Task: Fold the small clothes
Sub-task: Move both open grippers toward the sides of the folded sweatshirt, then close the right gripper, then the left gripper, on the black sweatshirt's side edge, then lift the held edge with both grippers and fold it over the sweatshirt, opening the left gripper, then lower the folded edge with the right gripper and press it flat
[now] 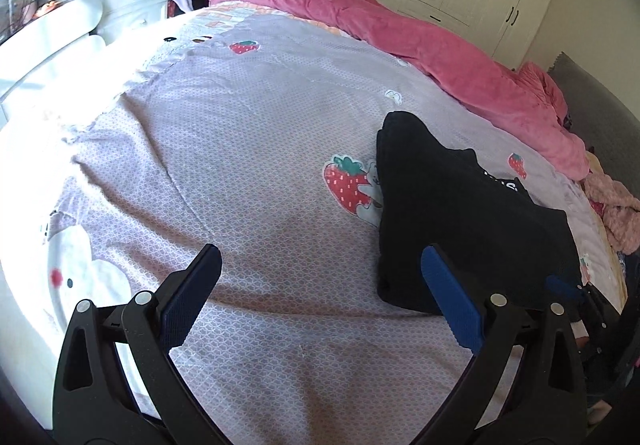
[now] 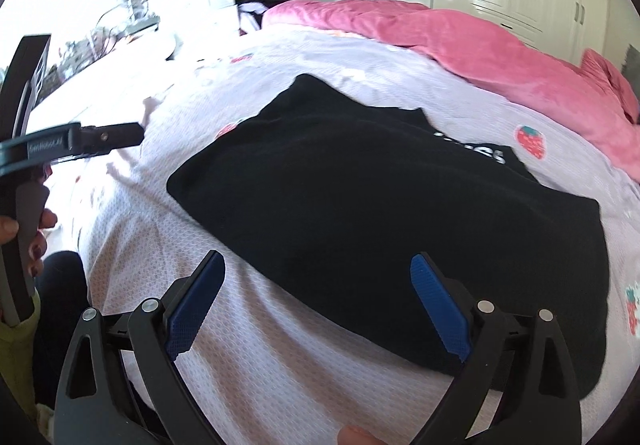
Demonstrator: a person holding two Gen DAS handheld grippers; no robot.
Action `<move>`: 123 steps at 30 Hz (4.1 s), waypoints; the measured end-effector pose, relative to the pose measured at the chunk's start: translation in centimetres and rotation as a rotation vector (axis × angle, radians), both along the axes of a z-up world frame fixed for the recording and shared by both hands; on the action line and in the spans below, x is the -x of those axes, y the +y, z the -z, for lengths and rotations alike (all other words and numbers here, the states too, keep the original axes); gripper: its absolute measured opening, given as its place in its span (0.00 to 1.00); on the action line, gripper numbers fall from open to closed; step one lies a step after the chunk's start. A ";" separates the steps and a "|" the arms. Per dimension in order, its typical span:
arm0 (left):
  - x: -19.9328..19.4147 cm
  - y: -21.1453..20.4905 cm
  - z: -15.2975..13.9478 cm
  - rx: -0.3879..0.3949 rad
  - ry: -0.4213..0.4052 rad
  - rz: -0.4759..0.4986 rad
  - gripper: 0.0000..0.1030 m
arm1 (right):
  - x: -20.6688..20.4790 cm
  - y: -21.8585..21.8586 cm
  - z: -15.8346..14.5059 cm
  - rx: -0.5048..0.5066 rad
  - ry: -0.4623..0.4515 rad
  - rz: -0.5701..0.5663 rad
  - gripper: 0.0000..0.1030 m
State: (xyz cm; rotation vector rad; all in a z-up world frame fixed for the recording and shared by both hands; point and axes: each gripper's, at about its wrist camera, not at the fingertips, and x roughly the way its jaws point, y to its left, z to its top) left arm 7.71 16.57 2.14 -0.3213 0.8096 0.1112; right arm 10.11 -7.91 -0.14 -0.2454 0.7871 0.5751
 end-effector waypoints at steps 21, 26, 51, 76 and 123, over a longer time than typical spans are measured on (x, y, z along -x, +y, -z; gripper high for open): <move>-6.4 0.1 0.9 0.046 0.039 0.006 0.91 | -1.5 9.1 4.1 0.286 -0.225 -0.081 0.93; -8.8 0.6 1.5 0.087 0.059 0.008 0.91 | -1.9 9.5 4.0 0.307 -0.280 -0.071 0.92; -16.1 -5.2 4.8 0.497 0.171 0.193 0.78 | -1.0 3.9 -0.3 -0.012 -0.278 -0.066 0.11; -14.8 -24.9 -4.5 0.271 0.067 0.434 0.33 | 1.4 -13.8 -2.7 -0.290 -0.311 0.204 0.06; -9.5 -25.9 3.2 0.057 0.126 0.457 0.70 | -4.6 -26.9 -1.4 -0.471 0.138 0.470 0.80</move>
